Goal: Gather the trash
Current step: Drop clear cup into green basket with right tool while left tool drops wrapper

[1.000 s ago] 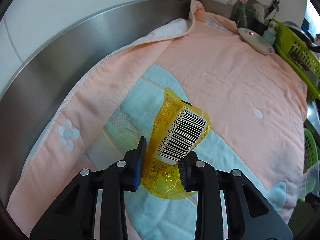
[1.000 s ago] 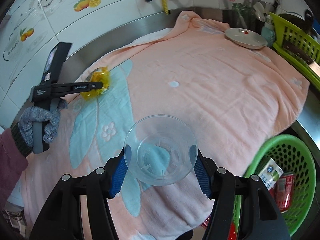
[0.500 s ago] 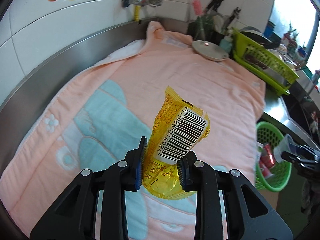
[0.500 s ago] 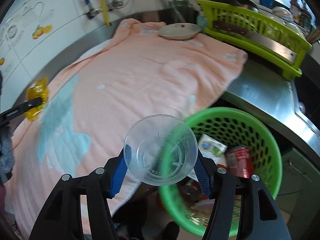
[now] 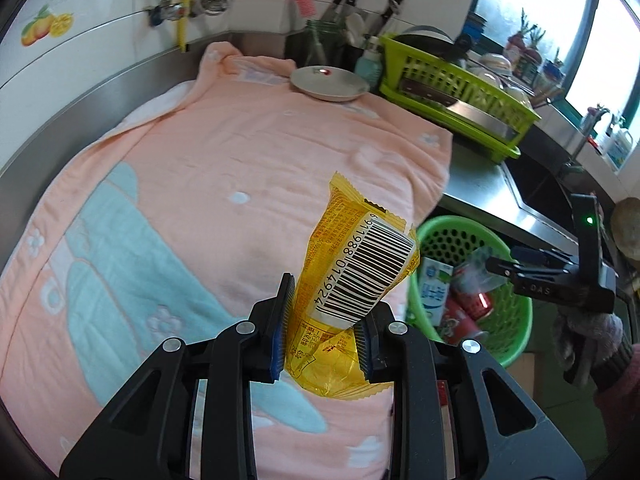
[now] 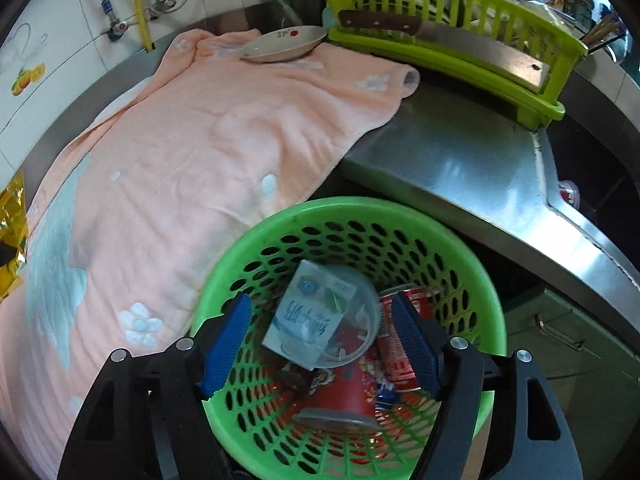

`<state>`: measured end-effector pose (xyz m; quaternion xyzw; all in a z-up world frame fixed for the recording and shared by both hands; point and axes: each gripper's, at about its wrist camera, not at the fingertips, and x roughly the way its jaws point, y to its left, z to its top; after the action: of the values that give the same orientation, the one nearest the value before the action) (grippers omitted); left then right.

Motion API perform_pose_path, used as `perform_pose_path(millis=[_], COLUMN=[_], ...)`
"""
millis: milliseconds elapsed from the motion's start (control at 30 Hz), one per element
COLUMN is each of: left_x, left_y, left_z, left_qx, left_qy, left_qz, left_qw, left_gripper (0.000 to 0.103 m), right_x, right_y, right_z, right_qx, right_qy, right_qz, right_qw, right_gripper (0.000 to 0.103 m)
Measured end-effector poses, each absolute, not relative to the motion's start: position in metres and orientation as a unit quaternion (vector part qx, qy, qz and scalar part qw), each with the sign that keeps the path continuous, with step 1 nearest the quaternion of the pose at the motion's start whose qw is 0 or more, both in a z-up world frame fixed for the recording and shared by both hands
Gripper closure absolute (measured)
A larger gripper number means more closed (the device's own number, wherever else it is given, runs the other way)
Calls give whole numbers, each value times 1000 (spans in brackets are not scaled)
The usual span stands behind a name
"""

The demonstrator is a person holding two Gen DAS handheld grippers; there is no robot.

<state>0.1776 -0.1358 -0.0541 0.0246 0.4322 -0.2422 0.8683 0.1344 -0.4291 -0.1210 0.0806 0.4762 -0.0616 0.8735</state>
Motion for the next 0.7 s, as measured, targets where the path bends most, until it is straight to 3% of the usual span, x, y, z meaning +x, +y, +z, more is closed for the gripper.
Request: perform_pose_path(millis=[300,700], left_x=[157,151], left_y=[-205,-277], left_z=[-62,-102], left_qx=[52,75], left_qy=[438,475], left_qz=[-285,-320], left_qw=[851,817], left_gripper=[76,74], right_x=[107,63], right_y=[-456,-477], right_z=[-103,-85], right_qx=[106,129], right_qy=[449,420], right_qz=[-61,-82], right_qw=[885,895], right_gripper=[19,11])
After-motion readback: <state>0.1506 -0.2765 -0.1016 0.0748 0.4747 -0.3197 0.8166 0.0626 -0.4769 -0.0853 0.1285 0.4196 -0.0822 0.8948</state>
